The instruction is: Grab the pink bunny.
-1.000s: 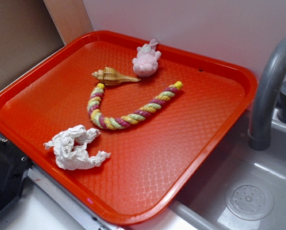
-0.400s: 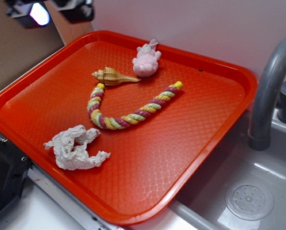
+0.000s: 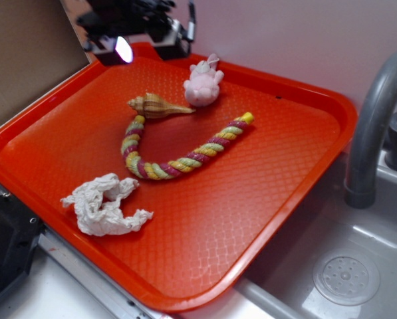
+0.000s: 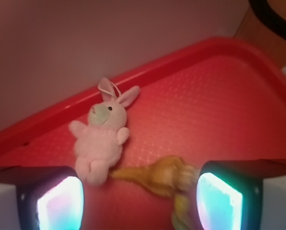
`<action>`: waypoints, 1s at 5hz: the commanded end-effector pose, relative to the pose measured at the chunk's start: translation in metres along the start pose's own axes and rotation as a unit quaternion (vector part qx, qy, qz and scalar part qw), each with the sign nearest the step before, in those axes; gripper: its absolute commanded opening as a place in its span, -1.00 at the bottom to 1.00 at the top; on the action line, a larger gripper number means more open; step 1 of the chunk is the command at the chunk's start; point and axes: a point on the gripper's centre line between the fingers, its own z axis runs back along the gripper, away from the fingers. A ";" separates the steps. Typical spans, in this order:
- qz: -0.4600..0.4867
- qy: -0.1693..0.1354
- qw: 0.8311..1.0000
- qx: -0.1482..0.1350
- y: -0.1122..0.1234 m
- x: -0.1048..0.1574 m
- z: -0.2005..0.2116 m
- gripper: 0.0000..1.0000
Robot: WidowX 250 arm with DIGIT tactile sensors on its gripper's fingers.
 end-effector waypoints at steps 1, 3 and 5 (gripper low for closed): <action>-0.018 0.013 0.999 -0.027 -0.031 0.022 -0.045 1.00; -0.048 0.033 0.997 -0.056 -0.053 0.012 -0.059 1.00; -0.060 0.005 0.997 -0.038 -0.043 0.011 -0.052 -1.00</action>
